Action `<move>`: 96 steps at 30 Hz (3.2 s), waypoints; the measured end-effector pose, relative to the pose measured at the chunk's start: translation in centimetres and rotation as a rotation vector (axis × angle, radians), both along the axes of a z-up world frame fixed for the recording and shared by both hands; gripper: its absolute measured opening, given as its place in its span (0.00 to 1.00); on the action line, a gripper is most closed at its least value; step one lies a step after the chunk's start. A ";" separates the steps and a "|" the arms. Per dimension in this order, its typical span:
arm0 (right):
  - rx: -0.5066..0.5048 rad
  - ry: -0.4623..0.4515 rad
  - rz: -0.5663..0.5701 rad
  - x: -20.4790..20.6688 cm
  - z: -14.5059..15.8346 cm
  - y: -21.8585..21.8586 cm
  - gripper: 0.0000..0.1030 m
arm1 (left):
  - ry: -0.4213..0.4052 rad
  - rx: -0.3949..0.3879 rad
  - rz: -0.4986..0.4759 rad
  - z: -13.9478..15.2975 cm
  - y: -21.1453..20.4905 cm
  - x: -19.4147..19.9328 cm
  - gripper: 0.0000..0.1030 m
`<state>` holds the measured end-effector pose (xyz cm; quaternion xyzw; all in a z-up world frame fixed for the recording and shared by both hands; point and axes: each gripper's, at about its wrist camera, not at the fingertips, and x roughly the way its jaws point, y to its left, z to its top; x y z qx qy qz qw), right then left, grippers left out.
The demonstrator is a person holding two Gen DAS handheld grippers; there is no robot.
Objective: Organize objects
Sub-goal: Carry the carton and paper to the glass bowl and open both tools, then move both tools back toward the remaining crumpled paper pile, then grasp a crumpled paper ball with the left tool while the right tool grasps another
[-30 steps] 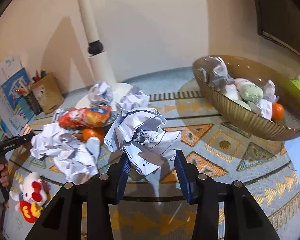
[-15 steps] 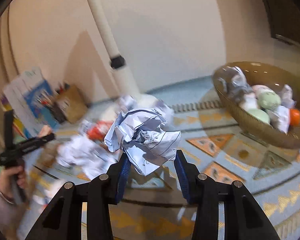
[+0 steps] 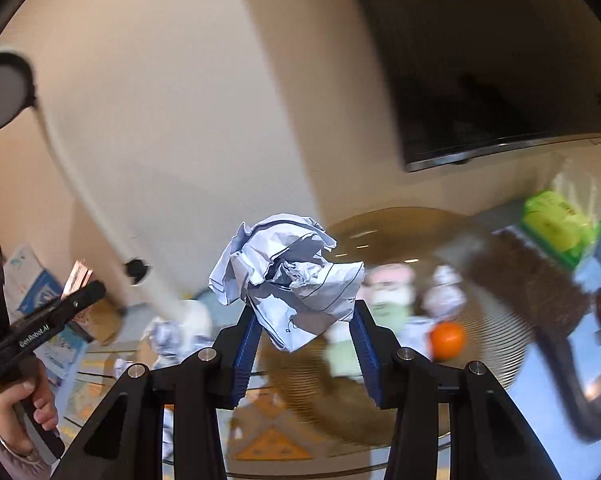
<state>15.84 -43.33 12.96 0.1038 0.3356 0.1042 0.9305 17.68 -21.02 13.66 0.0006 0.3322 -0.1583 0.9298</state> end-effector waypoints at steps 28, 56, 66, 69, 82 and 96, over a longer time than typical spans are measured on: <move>0.048 0.179 -0.104 1.3 -0.8 -4.4 1.00 | -0.029 0.082 -0.129 -0.9 -5.3 -1.9 0.99; -0.152 0.152 0.369 -7.1 -7.8 20.2 1.00 | 0.144 0.162 0.135 -10.7 21.2 -10.5 1.00; -0.162 0.248 0.369 -6.5 -13.6 22.5 1.00 | 0.184 0.123 0.117 -13.7 21.2 -9.0 1.00; -0.138 0.211 0.350 -6.7 -13.8 22.4 1.00 | 0.196 0.132 0.113 -14.5 21.1 -8.5 1.00; -0.331 0.186 0.321 -6.8 -14.6 25.0 1.00 | 0.228 0.154 0.120 -15.4 21.1 -7.7 1.00; -0.269 0.107 0.324 -7.8 -13.3 23.9 0.53 | 0.150 0.077 0.098 -14.3 21.6 -9.0 0.43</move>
